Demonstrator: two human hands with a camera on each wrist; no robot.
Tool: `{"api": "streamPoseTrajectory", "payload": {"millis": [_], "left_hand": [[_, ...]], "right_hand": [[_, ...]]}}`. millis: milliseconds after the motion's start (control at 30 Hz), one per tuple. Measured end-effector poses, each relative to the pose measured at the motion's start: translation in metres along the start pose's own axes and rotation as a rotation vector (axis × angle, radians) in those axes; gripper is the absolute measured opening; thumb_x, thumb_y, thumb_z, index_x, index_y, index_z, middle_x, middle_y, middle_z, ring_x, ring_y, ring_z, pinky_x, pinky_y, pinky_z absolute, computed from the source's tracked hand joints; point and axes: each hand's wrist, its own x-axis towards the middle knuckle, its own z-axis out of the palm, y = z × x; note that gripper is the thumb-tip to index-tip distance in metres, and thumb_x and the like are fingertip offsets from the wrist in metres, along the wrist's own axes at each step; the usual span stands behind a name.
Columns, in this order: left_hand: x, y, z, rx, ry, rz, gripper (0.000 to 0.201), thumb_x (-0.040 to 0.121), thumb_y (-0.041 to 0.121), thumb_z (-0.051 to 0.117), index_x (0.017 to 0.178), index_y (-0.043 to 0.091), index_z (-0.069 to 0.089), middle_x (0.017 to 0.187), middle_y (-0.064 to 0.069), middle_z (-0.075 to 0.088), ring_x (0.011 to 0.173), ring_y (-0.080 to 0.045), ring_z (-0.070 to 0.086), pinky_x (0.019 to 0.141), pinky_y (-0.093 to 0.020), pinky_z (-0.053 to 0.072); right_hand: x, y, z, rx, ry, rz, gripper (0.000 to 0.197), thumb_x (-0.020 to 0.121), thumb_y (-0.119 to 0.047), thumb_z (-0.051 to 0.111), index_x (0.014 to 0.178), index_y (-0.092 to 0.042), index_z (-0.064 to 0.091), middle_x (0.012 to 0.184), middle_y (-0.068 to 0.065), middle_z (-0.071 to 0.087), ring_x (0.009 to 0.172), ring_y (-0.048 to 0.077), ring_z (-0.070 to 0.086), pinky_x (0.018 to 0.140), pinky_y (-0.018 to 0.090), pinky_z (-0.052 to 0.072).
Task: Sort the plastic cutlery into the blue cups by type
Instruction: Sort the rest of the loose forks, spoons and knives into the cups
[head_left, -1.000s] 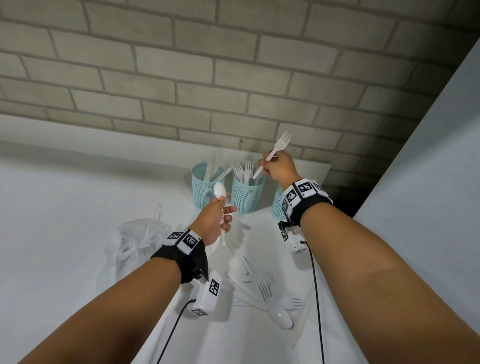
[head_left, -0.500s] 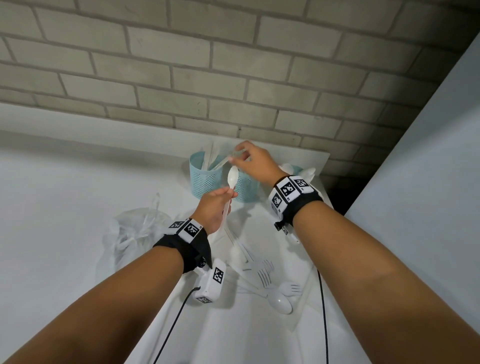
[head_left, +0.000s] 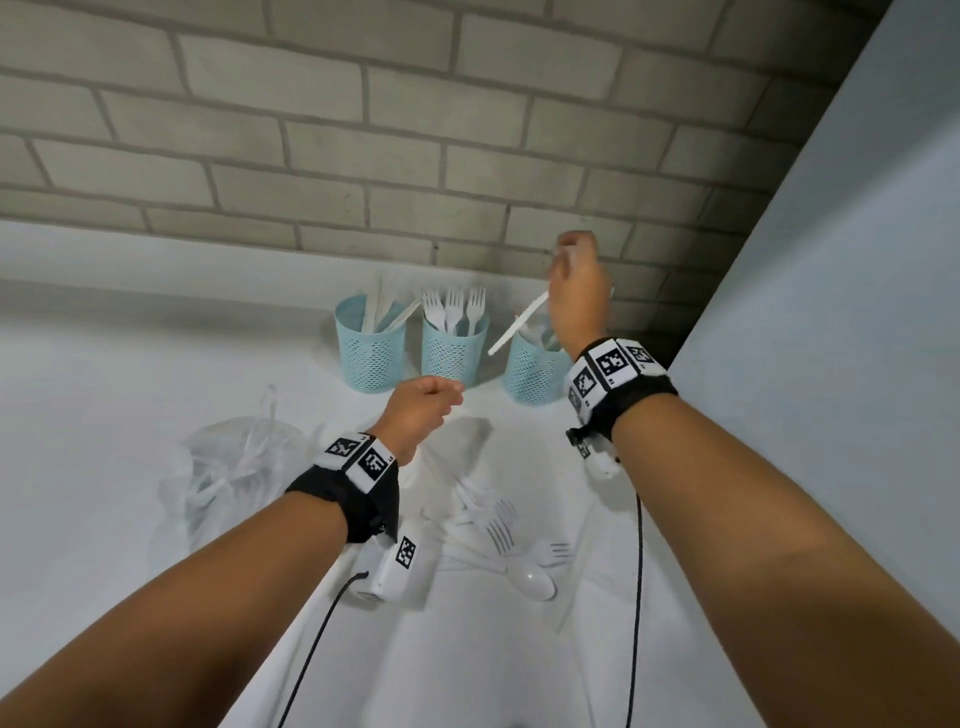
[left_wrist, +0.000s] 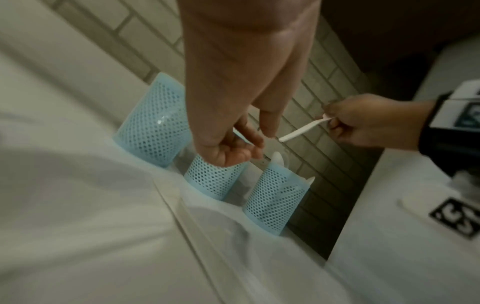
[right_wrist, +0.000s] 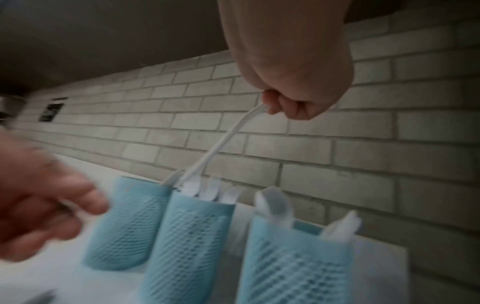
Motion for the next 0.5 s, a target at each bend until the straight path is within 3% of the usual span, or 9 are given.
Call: {"api": "streamPoseTrajectory", "payload": {"millis": [100,200,300,400,500], "left_hand": [[-0.002,0.001,-0.004,0.224,-0.043,0.025,0.024,0.09,0.011,0.059,0.113,0.003,0.06,0.1,-0.004,0.058,0.088,-0.013,0.052,0.067,-0.017,0.041],[-0.003,0.0,-0.008,0.333,-0.081,-0.045,0.036,0.088,0.017,0.063,0.121,0.005,0.054,0.103,-0.008,0.058,0.09,-0.016,0.053,0.065,-0.018,0.04],[-0.005,-0.002,-0.01,0.414,-0.098,-0.092,0.043,0.087,0.019,0.065,0.125,0.008,0.049,0.111,-0.01,0.055,0.092,-0.017,0.054,0.069,-0.02,0.042],[-0.004,-0.007,-0.018,0.577,-0.119,-0.112,0.051,0.083,0.024,0.069,0.128,0.013,0.047,0.13,-0.012,0.049,0.116,-0.024,0.052,0.094,-0.027,0.041],[-0.005,-0.012,-0.025,0.829,-0.16,-0.126,0.062,0.076,0.038,0.074,0.13,0.021,0.046,0.136,-0.01,0.045,0.126,-0.027,0.043,0.108,-0.039,0.036]], "right_hand": [[0.016,0.005,-0.025,-0.197,0.141,-0.051,0.023,0.099,-0.019,0.04,0.112,-0.009,0.056,0.102,0.013,0.067,0.092,0.03,0.063,0.073,0.033,0.046],[0.015,0.015,-0.027,-0.364,0.132,-0.11,0.023,0.098,-0.014,0.039,0.111,-0.009,0.057,0.102,0.013,0.065,0.091,0.03,0.061,0.07,0.03,0.043],[0.006,0.038,-0.012,-0.538,-0.058,-0.125,0.025,0.098,-0.014,0.038,0.115,-0.01,0.055,0.106,0.014,0.063,0.094,0.032,0.06,0.073,0.033,0.043],[-0.009,0.062,0.004,-0.641,-0.327,-0.155,0.022,0.095,-0.013,0.042,0.111,-0.012,0.057,0.101,0.016,0.065,0.093,0.034,0.061,0.071,0.034,0.046],[-0.012,0.066,0.011,-0.654,-0.414,-0.141,0.026,0.096,-0.017,0.038,0.112,-0.01,0.057,0.099,0.02,0.063,0.093,0.037,0.059,0.075,0.04,0.049]]}}
